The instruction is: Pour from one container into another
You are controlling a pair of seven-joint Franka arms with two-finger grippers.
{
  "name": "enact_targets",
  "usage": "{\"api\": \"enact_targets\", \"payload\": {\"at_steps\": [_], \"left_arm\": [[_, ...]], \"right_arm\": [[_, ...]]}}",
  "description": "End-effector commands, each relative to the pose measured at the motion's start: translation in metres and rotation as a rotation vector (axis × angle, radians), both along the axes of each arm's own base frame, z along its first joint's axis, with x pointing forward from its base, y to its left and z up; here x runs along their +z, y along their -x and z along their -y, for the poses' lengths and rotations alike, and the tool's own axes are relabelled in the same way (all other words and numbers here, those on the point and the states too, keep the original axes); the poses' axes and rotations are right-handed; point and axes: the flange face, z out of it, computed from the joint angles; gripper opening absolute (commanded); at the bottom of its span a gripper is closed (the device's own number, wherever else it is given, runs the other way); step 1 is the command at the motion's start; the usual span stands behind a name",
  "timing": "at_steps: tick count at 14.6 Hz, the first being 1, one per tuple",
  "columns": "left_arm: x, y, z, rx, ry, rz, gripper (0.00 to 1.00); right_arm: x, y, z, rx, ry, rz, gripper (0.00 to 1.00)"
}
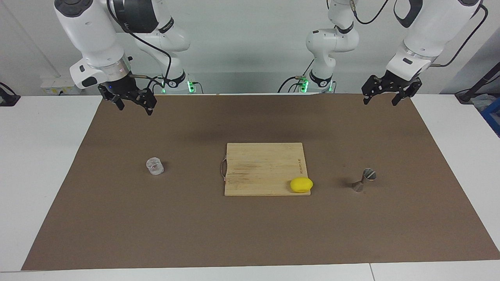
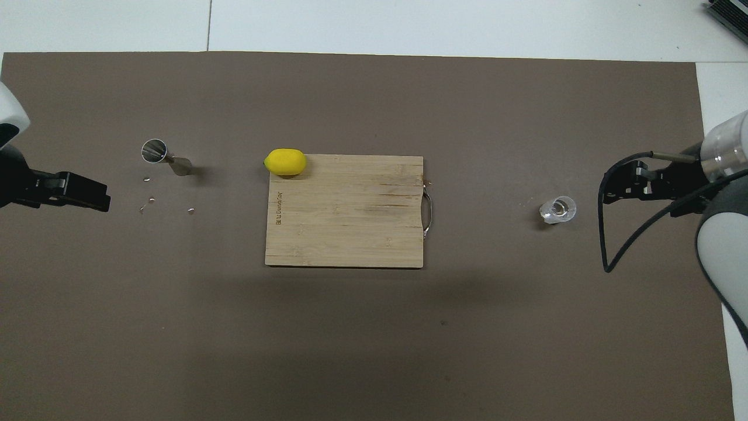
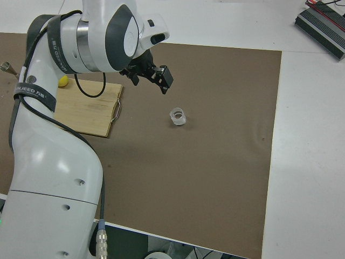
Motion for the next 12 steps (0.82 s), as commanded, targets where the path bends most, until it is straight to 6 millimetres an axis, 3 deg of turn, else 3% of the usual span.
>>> {"api": "enact_targets", "payload": {"at_steps": [1, 12], "left_arm": [[0.0053, 0.0052, 0.0014, -0.014, -0.006, -0.006, 1.0], [0.006, 0.0049, 0.0021, -0.029, -0.006, 0.002, 1.0]], "right_arm": [[-0.0004, 0.0053, 0.0033, 0.016, -0.02, 0.008, 1.0], [0.0014, 0.0061, -0.0042, 0.046, -0.021, 0.007, 1.0]]}}
